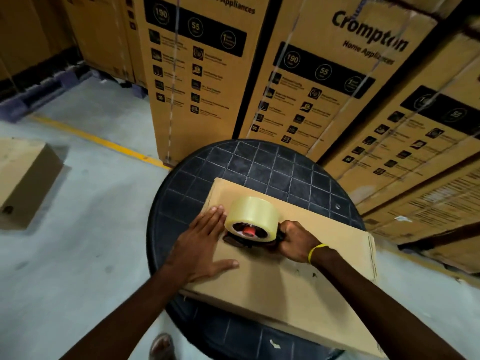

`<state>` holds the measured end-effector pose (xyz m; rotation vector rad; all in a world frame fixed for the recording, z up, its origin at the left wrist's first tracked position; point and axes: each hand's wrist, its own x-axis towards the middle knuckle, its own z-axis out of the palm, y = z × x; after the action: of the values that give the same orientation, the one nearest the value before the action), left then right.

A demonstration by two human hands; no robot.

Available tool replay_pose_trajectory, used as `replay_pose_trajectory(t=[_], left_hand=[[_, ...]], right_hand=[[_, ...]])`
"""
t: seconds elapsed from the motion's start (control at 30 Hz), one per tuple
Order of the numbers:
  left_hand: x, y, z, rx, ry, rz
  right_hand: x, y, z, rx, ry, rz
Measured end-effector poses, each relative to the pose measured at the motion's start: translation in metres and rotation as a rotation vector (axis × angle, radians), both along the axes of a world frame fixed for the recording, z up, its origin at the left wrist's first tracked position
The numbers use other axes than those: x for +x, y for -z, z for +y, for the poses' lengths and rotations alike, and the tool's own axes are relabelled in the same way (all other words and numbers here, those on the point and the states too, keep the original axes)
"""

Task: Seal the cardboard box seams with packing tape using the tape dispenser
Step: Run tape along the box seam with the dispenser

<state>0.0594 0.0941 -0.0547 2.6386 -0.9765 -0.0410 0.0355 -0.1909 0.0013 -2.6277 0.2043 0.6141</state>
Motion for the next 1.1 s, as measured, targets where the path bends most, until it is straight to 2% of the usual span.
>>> replay_pose_trajectory(t=[0.2,0.43,0.53,0.7,0.77,0.97,1.1], left_hand=[[-0.003,-0.007,0.0,0.076,-0.023,-0.012],[-0.011,-0.009,-0.013,0.132,-0.06,-0.065],[-0.026,-0.011,-0.043,0.182,-0.086,-0.086],[-0.102,-0.019,-0.189,0.205,0.167,0.013],[-0.125,-0.019,-0.233,0.246,0.166,0.037],[-0.125,-0.021,-0.239,0.243,0.128,0.025],[-0.127,-0.021,-0.241,0.272,0.14,0.025]], right_hand=[[-0.046,0.008,-0.101,-0.136,-0.004,0.026],[-0.129,0.021,-0.24,-0.14,0.086,0.066],[-0.133,0.023,-0.246,-0.075,0.081,0.032],[-0.131,0.012,-0.237,-0.028,0.02,0.011],[-0.132,0.004,-0.233,-0.049,0.013,-0.002],[-0.135,-0.011,-0.24,-0.018,-0.041,-0.017],[-0.164,-0.021,-0.303,-0.051,-0.028,0.023]])
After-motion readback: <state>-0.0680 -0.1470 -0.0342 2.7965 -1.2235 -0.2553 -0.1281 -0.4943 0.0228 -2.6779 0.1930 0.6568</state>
